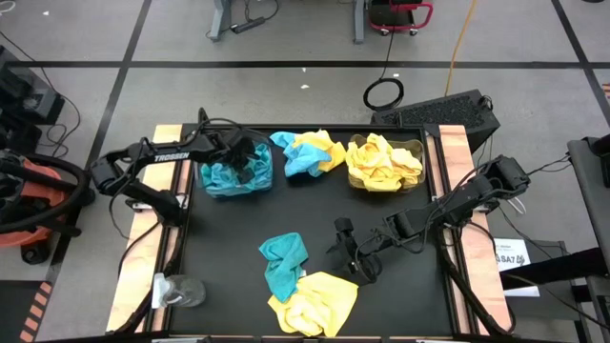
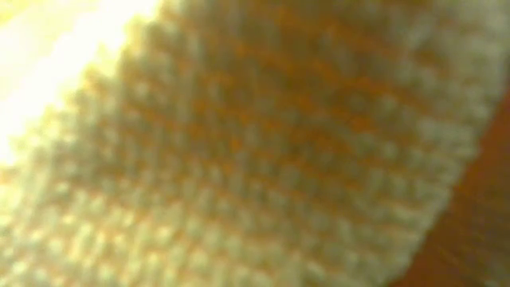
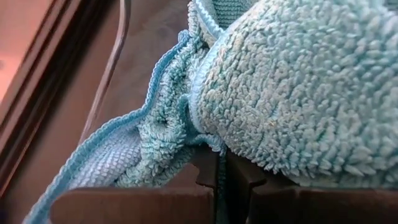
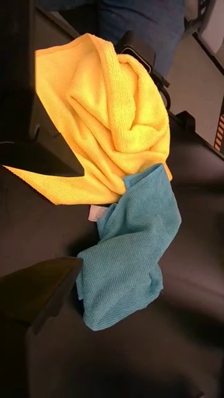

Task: Sort microfiber towel by color & place in baskets
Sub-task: Put the blue microfiber cloth into the left transparent bin

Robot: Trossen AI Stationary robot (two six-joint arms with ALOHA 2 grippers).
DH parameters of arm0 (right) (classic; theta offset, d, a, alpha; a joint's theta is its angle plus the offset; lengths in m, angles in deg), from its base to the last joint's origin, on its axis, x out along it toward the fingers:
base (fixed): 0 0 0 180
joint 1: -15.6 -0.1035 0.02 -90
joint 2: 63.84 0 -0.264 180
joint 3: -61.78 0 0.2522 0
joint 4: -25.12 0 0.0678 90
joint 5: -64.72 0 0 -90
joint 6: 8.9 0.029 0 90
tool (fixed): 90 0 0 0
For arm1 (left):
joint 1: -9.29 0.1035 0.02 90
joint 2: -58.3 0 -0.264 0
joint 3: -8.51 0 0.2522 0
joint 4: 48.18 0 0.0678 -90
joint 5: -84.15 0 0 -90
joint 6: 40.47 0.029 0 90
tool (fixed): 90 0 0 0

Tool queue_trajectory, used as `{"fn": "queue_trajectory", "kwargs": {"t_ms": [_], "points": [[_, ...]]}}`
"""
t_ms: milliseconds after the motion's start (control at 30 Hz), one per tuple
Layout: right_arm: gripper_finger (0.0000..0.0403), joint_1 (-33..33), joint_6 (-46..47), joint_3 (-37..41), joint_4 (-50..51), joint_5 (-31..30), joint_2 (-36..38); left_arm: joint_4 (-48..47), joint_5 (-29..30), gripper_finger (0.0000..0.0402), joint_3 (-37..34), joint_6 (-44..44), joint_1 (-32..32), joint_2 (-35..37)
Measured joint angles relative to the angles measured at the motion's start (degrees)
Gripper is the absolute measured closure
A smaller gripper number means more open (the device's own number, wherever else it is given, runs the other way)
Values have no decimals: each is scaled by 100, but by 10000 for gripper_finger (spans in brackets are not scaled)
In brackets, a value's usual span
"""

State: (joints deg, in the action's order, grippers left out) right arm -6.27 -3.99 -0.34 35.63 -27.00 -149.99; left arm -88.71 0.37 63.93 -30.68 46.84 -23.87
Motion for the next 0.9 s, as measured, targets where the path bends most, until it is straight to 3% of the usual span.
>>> {"fn": "queue_trajectory", "kwargs": {"t_ms": [333,700,900], "points": [[188,4,-93,0,3,-35,0,-774,-119,380,347,-36,-133,554],[188,93,-119,0,3,-33,0,-1310,-79,235,540,-188,-398,1189],[188,92,-127,0,3,-31,0,-1314,-63,198,555,-198,-514,1660]]}}
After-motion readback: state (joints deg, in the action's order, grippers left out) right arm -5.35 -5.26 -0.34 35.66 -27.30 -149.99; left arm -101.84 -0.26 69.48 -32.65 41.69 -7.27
